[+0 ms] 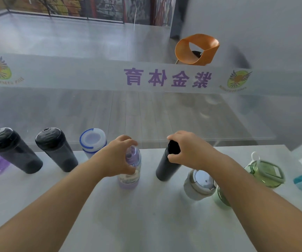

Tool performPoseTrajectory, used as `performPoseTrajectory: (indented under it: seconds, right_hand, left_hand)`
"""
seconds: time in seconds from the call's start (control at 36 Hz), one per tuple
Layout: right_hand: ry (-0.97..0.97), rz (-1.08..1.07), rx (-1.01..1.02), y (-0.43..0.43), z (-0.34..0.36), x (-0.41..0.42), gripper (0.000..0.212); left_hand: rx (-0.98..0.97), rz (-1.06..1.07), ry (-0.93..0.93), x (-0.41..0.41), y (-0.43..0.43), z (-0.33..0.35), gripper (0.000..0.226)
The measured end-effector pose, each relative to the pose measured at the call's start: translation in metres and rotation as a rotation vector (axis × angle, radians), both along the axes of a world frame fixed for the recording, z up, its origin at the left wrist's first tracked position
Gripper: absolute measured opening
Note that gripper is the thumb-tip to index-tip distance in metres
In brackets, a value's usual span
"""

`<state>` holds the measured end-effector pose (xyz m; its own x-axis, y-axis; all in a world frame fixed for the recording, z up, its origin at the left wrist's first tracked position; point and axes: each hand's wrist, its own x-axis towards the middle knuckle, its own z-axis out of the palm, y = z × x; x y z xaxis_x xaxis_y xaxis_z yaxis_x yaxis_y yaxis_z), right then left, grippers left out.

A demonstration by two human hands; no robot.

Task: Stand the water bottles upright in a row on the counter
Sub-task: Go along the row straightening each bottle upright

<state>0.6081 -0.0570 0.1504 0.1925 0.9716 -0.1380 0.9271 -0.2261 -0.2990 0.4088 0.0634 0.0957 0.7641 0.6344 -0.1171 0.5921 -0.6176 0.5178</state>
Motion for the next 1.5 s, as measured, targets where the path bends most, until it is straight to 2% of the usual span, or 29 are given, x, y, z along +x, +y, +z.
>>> performPoseTrajectory:
  seconds: [0.44, 1.33, 1.5]
  right_hand:
    - [0.035, -0.013, -0.013, 0.039, -0.008, 0.031, 0.044]
    - [0.078, 0.052, 0.012, 0.06, -0.013, 0.028, 0.04]
    - [0.105, 0.066, -0.006, 0.058, -0.014, 0.031, 0.059]
  left_hand:
    - [-0.033, 0.01, -0.076, 0.038, 0.045, -0.012, 0.077]
    - [-0.025, -0.019, 0.016, 0.027, 0.046, -0.003, 0.083]
    - [0.003, -0.008, 0.0, 0.026, 0.042, -0.005, 0.083]
